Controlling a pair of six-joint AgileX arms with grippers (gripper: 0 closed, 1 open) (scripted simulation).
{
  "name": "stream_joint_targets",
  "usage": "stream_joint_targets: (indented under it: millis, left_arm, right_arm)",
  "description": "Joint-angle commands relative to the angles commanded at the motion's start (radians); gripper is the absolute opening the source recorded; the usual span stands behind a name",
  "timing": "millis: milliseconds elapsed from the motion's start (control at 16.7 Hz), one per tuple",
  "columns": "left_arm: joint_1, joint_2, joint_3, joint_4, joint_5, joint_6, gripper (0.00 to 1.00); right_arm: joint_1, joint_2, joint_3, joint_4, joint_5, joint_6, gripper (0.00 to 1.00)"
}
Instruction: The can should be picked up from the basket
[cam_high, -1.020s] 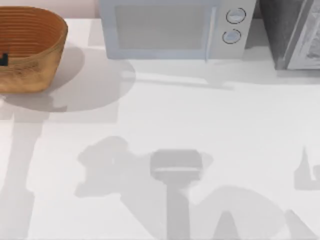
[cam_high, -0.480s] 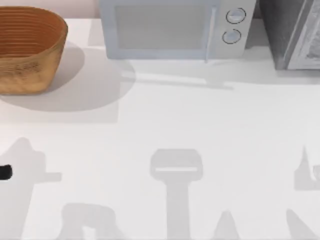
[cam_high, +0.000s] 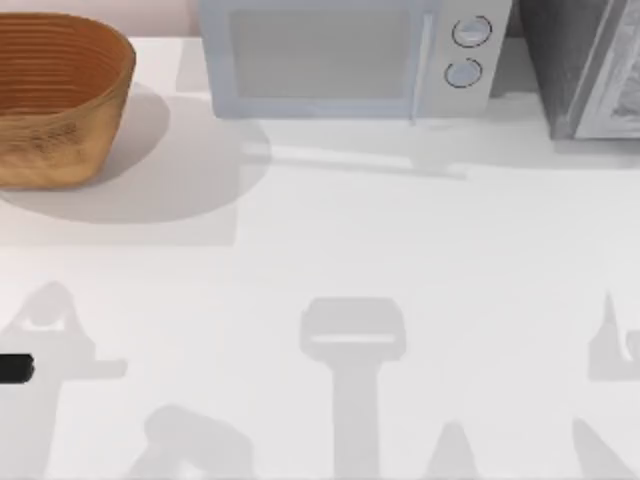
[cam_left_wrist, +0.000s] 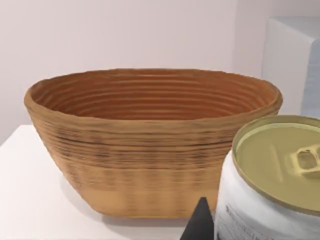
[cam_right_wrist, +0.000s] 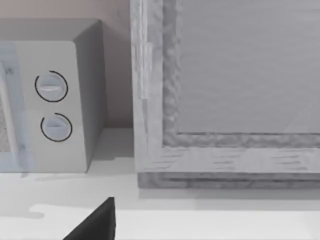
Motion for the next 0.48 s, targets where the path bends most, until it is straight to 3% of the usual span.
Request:
stream_joint_targets:
  millis: [480]
  left_arm:
    - [-0.003, 0.044, 0.027, 0.034, 0.017, -0.001, 0.00]
  right_arm:
    - [0.000, 0.000, 0.000, 0.000, 0.000, 0.000, 1.00]
